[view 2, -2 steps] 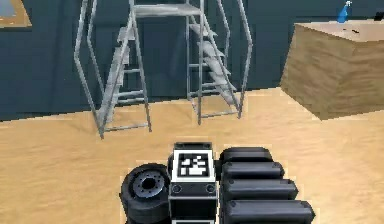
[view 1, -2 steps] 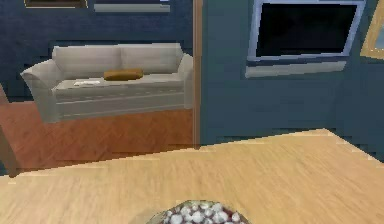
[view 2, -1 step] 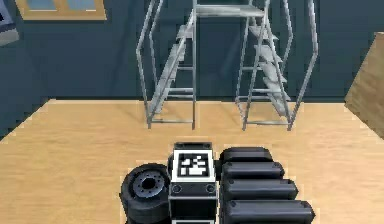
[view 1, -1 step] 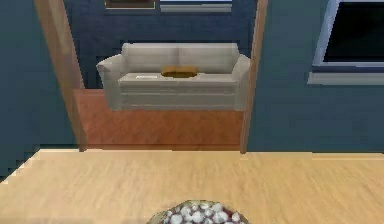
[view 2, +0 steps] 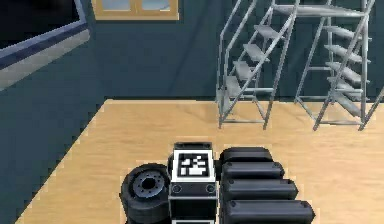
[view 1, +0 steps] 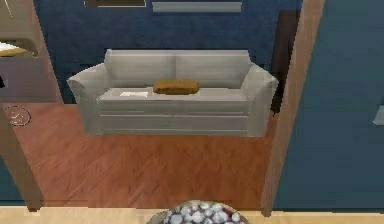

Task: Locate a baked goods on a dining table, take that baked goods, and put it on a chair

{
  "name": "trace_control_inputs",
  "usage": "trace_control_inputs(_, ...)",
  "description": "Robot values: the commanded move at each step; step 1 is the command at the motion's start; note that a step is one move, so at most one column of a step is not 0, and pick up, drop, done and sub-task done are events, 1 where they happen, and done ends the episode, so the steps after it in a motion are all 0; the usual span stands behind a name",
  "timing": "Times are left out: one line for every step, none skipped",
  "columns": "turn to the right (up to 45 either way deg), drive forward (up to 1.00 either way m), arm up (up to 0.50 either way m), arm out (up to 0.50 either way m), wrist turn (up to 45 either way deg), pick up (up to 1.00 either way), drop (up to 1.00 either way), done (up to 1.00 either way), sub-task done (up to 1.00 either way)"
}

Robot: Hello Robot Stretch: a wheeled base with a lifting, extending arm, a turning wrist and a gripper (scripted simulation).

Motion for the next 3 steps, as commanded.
trace_control_inputs(-18.0,0.00,0.00,0.00,0.0,0.00,0.00,0.00,0.00)
trace_control_inputs(0.0,1.00,0.00,0.00,0.0,0.00,0.00,0.00,0.00)
trace_control_inputs(-6.0,0.00,0.00,0.00,0.0,0.00,0.00,0.00,0.00)
